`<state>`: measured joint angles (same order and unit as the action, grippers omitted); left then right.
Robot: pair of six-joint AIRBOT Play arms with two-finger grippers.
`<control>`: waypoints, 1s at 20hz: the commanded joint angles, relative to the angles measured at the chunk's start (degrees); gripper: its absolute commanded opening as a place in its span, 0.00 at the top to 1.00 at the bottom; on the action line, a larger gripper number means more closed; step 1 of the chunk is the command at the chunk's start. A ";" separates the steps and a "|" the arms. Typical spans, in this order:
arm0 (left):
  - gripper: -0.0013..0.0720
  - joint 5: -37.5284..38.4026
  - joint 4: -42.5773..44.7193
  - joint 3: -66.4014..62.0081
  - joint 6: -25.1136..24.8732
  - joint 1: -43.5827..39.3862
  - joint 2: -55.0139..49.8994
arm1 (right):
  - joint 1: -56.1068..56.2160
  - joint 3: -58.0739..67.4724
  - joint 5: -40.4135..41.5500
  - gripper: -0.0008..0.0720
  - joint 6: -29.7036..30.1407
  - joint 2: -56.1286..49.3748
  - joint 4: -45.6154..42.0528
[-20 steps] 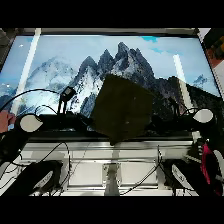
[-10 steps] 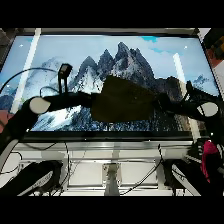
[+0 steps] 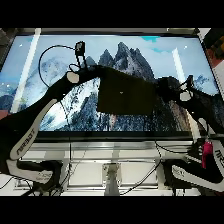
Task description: Fold the clothes and pants, and hang the long-sleeved shirts on hangers.
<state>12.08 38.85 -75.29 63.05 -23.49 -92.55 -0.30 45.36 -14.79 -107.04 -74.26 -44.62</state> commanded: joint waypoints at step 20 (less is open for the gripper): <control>0.10 35.17 9.53 -2.71 -0.42 7.58 25.40 | -13.40 31.71 -71.45 0.03 33.66 -28.70 -6.62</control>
<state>45.87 47.99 -77.95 62.59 -16.03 -68.20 -15.59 76.49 -85.69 -74.94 -100.49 -49.25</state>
